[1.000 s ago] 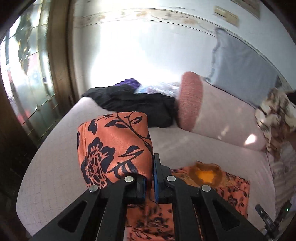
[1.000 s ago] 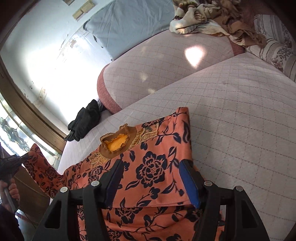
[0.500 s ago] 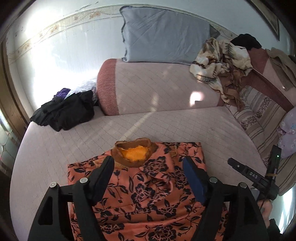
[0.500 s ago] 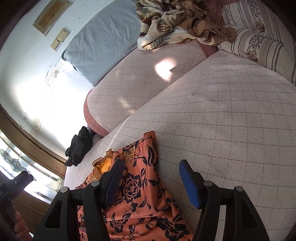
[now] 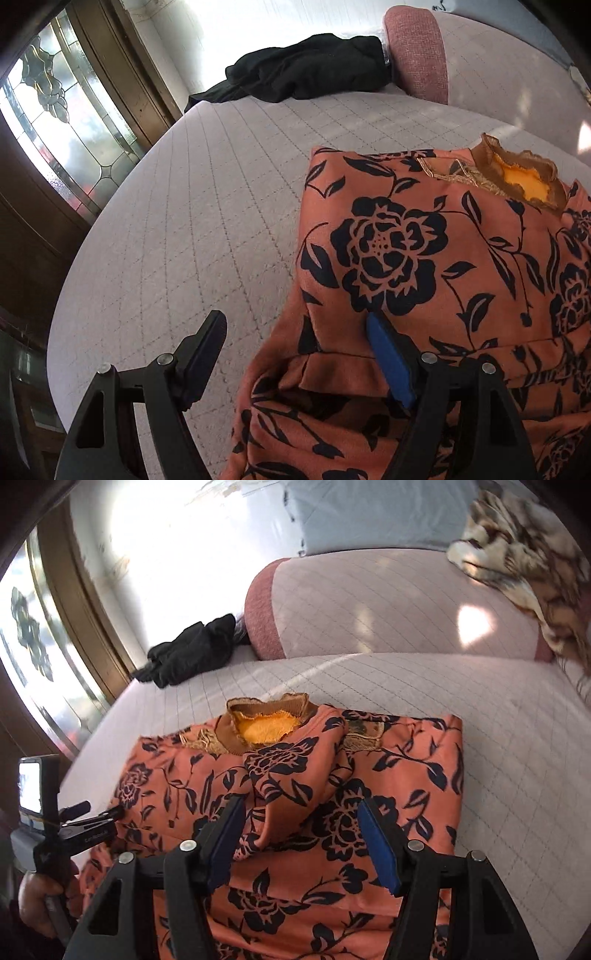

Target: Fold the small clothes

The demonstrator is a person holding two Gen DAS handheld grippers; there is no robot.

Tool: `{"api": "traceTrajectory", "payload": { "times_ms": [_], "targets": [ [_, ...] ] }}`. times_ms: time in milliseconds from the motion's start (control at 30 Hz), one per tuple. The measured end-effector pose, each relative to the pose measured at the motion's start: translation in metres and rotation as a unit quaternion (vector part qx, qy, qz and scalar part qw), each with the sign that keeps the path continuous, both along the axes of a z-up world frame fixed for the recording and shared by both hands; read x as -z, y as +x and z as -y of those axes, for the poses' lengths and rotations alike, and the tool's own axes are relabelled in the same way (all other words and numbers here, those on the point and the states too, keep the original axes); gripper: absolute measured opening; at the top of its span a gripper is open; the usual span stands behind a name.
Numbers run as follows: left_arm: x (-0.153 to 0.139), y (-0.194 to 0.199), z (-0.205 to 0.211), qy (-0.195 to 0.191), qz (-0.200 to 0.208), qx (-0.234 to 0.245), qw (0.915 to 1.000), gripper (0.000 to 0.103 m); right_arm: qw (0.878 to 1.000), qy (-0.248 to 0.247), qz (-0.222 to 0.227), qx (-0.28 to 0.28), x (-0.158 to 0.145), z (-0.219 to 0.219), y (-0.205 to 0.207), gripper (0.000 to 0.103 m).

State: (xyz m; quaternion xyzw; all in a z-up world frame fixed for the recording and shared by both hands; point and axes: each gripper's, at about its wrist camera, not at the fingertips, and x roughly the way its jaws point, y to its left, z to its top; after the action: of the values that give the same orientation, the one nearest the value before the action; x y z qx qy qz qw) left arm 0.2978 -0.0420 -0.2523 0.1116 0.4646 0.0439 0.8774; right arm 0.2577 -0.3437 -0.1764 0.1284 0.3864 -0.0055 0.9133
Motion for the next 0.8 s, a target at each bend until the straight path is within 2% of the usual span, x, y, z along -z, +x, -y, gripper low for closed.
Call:
{"api": "traceTrajectory", "payload": {
  "times_ms": [133, 267, 367, 433, 533, 667, 800],
  "targets": [
    [-0.008, 0.001, 0.003, 0.010, 0.019, 0.034, 0.9992, 0.079, 0.994, -0.085, -0.065, -0.029, 0.023, -0.032, 0.052, 0.067],
    [-0.007, 0.001, 0.002, 0.002, 0.022, 0.047, 0.9986, 0.079, 0.985, -0.108, -0.131, -0.016, 0.055, -0.033, 0.093, 0.067],
    [-0.009, -0.001, 0.001, 0.001, 0.032, 0.062, 0.9976, 0.079, 0.990, -0.065, -0.121, -0.001, 0.060, -0.019, 0.097, 0.063],
    [-0.012, -0.002, 0.002, -0.005, 0.036, 0.066, 0.9971, 0.079, 0.991, -0.069, -0.114, 0.006, 0.060, -0.013, 0.094, 0.037],
    [-0.021, -0.007, 0.004, -0.011, 0.056, 0.069, 0.9959, 0.079, 0.993, -0.048, -0.105, 0.020, 0.057, 0.003, 0.087, 0.018],
    [-0.040, -0.017, 0.006, -0.015, 0.099, 0.073, 0.9923, 0.079, 0.996, 0.002, -0.082, 0.046, 0.047, 0.023, 0.065, 0.015],
    [-0.052, -0.022, 0.002, -0.029, 0.119, 0.063, 0.9905, 0.079, 0.995, 0.053, -0.061, 0.049, 0.038, 0.034, 0.036, 0.015]
  ]
}}
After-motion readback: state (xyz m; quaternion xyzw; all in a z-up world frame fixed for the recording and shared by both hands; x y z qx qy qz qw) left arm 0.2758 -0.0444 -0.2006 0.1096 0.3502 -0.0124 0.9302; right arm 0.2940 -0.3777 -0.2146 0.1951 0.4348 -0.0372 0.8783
